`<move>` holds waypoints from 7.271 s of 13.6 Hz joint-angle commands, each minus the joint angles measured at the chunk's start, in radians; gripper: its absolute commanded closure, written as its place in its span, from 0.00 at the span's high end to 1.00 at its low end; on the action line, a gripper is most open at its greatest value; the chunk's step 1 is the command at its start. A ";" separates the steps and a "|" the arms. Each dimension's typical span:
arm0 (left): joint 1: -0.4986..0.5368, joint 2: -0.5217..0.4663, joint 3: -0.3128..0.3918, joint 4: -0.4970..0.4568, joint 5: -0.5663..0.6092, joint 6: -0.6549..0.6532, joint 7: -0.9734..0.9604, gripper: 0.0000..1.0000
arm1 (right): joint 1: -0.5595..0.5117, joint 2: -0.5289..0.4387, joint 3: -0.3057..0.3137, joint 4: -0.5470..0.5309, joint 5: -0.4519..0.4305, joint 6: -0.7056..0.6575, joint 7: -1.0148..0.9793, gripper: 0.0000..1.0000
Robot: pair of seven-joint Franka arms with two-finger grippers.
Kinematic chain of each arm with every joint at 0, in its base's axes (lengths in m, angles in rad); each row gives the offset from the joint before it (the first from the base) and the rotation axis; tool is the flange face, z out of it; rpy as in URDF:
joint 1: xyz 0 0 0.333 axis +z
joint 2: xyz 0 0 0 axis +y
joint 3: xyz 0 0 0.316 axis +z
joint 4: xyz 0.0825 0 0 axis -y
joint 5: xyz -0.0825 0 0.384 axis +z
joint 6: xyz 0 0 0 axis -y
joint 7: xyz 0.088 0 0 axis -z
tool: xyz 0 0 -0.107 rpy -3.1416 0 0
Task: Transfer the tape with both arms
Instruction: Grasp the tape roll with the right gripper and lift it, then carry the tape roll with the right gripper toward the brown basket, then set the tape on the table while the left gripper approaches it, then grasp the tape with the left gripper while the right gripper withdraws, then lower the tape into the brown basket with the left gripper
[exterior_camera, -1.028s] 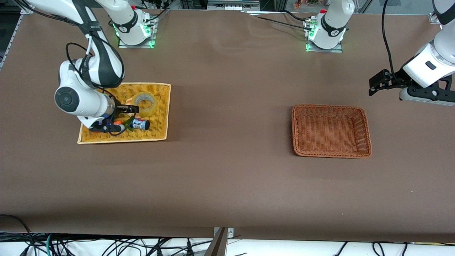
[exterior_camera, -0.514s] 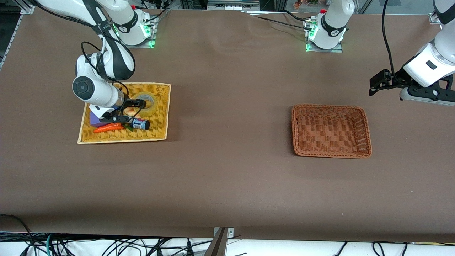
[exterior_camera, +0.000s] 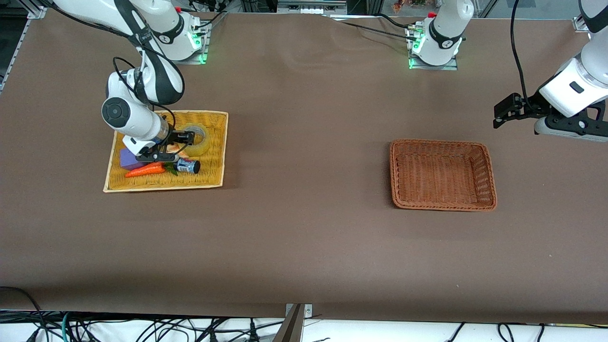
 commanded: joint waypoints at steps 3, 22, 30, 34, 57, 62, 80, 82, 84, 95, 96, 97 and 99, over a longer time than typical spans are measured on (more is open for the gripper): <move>-0.003 0.017 0.000 0.038 0.016 -0.027 0.000 1.00 | -0.004 -0.054 0.013 0.104 -0.004 -0.169 -0.001 0.00; 0.001 0.037 0.001 0.069 0.016 -0.047 0.011 1.00 | 0.428 0.513 0.196 0.909 -0.203 -0.289 1.024 0.00; 0.004 0.062 0.001 0.081 0.016 -0.069 0.011 1.00 | 0.468 0.601 0.196 0.920 -0.211 -0.190 1.084 0.00; -0.011 0.111 -0.005 0.080 0.014 -0.090 0.007 1.00 | 0.476 0.629 0.196 0.920 -0.212 -0.174 1.087 0.00; -0.584 0.669 -0.017 0.078 -0.108 0.646 -0.332 1.00 | -0.079 0.158 0.101 1.011 -0.168 -0.871 0.105 1.00; -0.620 0.763 -0.016 0.072 -0.107 0.818 -0.328 0.72 | -0.141 0.138 -0.020 1.127 -0.156 -0.954 -0.151 1.00; -0.309 0.447 0.024 0.078 0.111 0.065 -0.094 0.00 | -0.115 -0.160 -0.163 0.853 -0.015 -0.840 -0.286 1.00; -0.228 0.464 0.024 0.060 0.111 0.034 0.037 0.00 | -0.115 -0.143 -0.163 0.854 -0.015 -0.832 -0.285 1.00; -0.145 0.510 0.024 0.049 0.113 0.042 0.111 0.00 | -0.115 -0.134 -0.163 0.856 -0.016 -0.832 -0.283 1.00; -0.063 0.513 -0.003 0.067 0.096 0.049 0.252 1.00 | -0.113 -0.126 -0.158 0.857 -0.016 -0.832 -0.280 1.00; -0.063 0.466 -0.016 0.067 0.094 0.048 0.247 1.00 | -0.113 -0.128 -0.158 0.856 -0.016 -0.832 -0.280 1.00; -0.065 0.415 -0.019 0.067 0.094 0.046 0.244 1.00 | -0.113 -0.128 -0.158 0.856 -0.016 -0.832 -0.280 1.00; -0.065 0.317 -0.022 0.072 0.093 0.046 0.244 1.00 | -0.113 -0.128 -0.158 0.856 -0.016 -0.832 -0.280 1.00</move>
